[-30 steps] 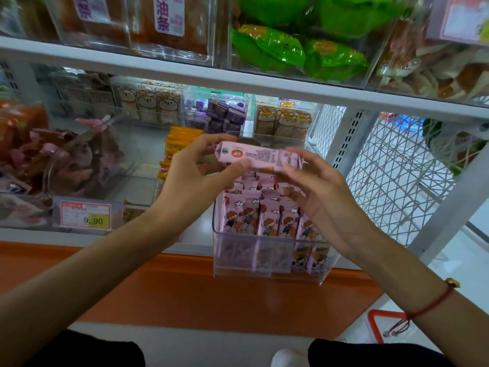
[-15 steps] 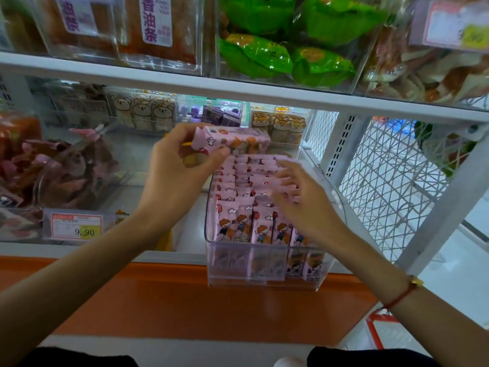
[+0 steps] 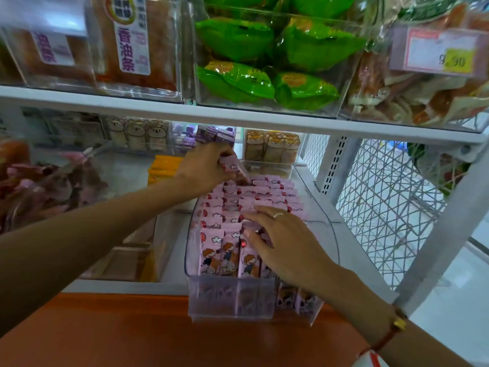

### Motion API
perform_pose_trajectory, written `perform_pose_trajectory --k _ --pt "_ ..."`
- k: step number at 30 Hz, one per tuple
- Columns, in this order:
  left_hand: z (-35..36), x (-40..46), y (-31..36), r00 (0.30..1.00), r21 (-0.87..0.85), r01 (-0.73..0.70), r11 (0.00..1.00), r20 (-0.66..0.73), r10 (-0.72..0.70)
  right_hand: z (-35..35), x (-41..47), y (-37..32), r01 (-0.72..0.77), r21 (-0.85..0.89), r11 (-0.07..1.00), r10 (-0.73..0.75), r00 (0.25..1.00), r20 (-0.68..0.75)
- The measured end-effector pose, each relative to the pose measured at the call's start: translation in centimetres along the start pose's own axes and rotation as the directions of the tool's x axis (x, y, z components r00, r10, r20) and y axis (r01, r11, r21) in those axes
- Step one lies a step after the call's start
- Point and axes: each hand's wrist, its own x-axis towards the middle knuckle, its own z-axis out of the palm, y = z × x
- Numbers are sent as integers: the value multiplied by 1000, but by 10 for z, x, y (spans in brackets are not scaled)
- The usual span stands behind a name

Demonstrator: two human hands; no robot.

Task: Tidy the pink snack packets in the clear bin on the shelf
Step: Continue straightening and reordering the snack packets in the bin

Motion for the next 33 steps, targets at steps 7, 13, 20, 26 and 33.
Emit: perform_pose_trajectory --k 7,13,20,26,33 --pt "9 34 -3 975 71 -92 993 211 75 0 0 1 20 -8 1000 -20 999 -27" --pt "49 38 -2 976 120 -31 992 216 4 -5 -3 0 21 -76 997 -31 990 -136" --pt "49 41 -3 873 166 -76 983 487 -15 -7 -6 6 -28 -89 996 30 1000 11" --pt "39 36 0 887 202 -122 972 462 16 -6 -6 6 -30 -88 996 33 999 23" --pt "37 30 8 949 264 -56 963 314 -31 -5 -6 6 -32 -95 995 32 999 2"
